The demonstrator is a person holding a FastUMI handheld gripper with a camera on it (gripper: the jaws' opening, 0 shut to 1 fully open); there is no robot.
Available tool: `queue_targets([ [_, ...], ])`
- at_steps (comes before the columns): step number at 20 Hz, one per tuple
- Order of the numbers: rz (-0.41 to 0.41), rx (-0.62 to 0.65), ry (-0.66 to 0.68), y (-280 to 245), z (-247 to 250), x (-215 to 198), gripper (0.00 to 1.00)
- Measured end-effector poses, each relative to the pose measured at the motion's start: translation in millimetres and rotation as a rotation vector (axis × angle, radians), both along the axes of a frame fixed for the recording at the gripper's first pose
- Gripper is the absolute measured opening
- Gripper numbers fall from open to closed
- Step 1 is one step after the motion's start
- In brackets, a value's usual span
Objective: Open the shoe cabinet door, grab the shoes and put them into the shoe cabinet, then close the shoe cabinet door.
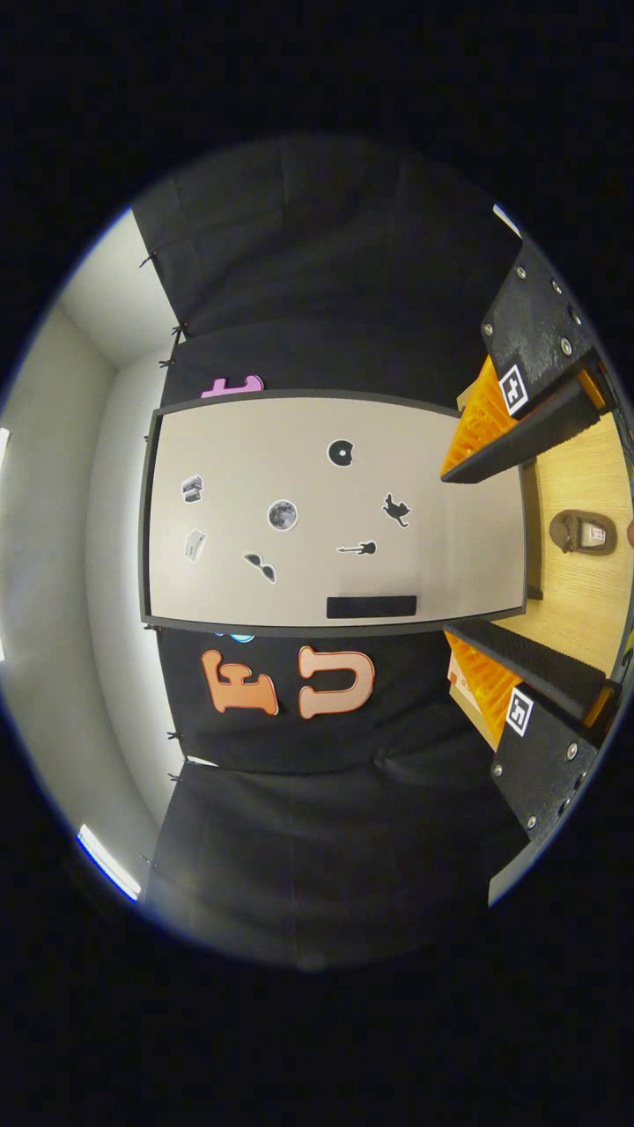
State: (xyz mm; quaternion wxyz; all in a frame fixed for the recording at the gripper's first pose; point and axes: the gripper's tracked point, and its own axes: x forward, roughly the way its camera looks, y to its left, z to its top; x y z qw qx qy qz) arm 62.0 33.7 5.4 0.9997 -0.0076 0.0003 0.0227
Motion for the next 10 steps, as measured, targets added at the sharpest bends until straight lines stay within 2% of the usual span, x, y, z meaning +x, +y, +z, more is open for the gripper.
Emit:
queue_targets([
  [10,0.068,-0.01,-0.005,55,7,108,0.96],
])
